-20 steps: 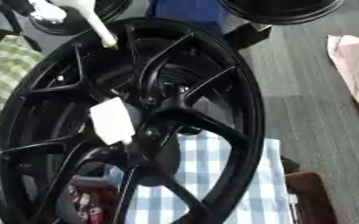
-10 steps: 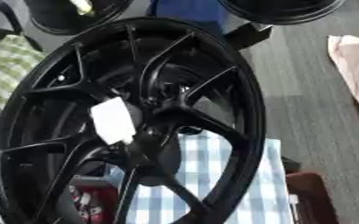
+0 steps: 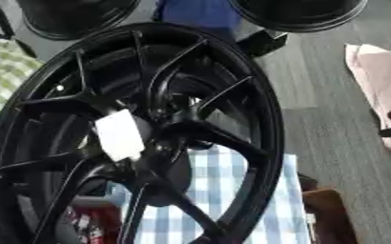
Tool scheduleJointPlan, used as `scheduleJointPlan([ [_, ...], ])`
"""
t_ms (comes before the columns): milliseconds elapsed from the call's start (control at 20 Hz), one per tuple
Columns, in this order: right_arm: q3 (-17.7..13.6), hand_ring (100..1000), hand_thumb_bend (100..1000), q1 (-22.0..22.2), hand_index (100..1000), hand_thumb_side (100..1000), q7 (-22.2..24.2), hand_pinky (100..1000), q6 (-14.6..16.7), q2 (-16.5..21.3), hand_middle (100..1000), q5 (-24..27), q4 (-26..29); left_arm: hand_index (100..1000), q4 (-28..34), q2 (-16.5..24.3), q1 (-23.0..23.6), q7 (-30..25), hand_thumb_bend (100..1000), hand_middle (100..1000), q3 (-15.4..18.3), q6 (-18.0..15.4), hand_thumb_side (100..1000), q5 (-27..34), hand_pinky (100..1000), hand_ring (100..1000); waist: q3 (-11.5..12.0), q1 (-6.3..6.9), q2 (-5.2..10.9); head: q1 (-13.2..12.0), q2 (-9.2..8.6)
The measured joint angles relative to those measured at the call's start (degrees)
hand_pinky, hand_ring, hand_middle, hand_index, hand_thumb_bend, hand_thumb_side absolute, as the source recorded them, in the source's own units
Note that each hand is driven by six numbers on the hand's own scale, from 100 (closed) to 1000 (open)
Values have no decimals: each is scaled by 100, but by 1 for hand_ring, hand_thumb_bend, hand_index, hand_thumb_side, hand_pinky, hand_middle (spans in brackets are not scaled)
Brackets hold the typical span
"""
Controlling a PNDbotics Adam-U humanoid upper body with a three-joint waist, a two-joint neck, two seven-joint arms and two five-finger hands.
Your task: Pull the pin out of the wheel hub.
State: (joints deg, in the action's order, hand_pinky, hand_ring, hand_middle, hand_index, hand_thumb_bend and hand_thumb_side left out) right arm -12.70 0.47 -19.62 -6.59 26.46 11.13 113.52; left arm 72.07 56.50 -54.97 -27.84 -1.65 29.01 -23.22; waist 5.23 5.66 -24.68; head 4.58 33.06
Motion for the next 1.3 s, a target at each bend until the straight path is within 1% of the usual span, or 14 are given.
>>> scheduleJointPlan([
  [100, 0, 574, 100, -19, 603, 712, -5, 804, 2, -6, 681, 0, 0, 400, -275, -43, 271, 166, 100, 275, 184, 88, 100, 38, 690, 457, -26, -7, 0, -4, -15],
  [250, 2, 574, 100, -42, 603, 711, -4, 804, 2, -7, 681, 0, 0, 430, -662, -242, 685, 424, 100, 304, 377, 13, 100, 210, 698, 470, -72, -28, 0, -29, -44],
  [350, 3, 574, 100, -45, 603, 710, -3, 804, 2, -7, 681, 0, 0, 526, -810, -384, 953, 590, 155, 397, 440, -112, 100, 340, 728, 516, -98, -41, 0, -51, -47],
  [400, 5, 574, 100, -48, 603, 712, -2, 804, 2, -7, 681, 1, 0, 672, -835, -457, 1092, 675, 229, 535, 452, -188, 159, 415, 779, 607, -112, -44, 0, -60, -48],
  [450, 7, 574, 100, -50, 603, 710, 0, 804, 2, -7, 681, 1, 0, 702, -839, -521, 1238, 753, 291, 569, 456, -264, 224, 497, 788, 625, -129, -44, 0, -72, -49],
  [500, 11, 574, 100, -52, 603, 710, 3, 804, 1, -7, 681, 2, 0, 836, -832, -579, 1375, 813, 582, 757, 453, -343, 446, 585, 848, 760, -143, -44, 0, -85, -49],
  [600, 33, 574, 100, -69, 603, 711, 17, 804, -1, -7, 681, 3, 0, 901, -762, -652, 1658, 849, 792, 825, 427, -508, 535, 715, 889, 809, -176, -44, 0, -107, -50],
  [750, 41, 574, 100, -76, 603, 711, 37, 804, -12, -7, 681, 6, 0, 906, -522, -703, 2098, 837, 961, 824, 438, -776, 675, 813, 886, 806, -220, -44, 0, -151, -50],
  [850, 57, 573, 100, -88, 602, 712, 52, 804, -16, -7, 680, 8, 0, 894, -335, -722, 2396, 860, 934, 811, 497, -961, 687, 875, 878, 796, -261, -44, 0, -179, -49],
  [900, 71, 573, 100, -90, 602, 712, 62, 804, -18, -7, 680, 10, 0, 862, -242, -723, 2539, 890, 773, 779, 543, -1052, 694, 912, 862, 774, -277, -44, 0, -197, -49],
  [950, 74, 573, 100, -90, 602, 711, 71, 804, -24, -7, 680, 11, 0, 834, -159, -724, 2684, 933, 656, 754, 600, -1135, 685, 950, 848, 753, -287, -44, 0, -210, -48],
  [1100, 95, 573, 100, -91, 602, 709, 89, 804, -35, -7, 680, 14, 0, 752, 156, -781, 3114, 1124, 435, 664, 900, -1296, 683, 1128, 812, 670, -328, -44, 0, -251, -40],
  [1200, 110, 573, 100, -92, 602, 708, 104, 804, -40, -6, 680, 16, 0, 721, 411, -879, 3270, 1287, 364, 632, 1163, -1408, 678, 1298, 804, 634, -337, -44, 0, -280, -35],
  [1300, 111, 573, 100, -94, 602, 707, 114, 804, -35, -6, 680, 18, 0, 703, 690, -1011, 3266, 1460, 331, 613, 1444, -1517, 656, 1465, 800, 611, -337, -44, 0, -305, -18],
])
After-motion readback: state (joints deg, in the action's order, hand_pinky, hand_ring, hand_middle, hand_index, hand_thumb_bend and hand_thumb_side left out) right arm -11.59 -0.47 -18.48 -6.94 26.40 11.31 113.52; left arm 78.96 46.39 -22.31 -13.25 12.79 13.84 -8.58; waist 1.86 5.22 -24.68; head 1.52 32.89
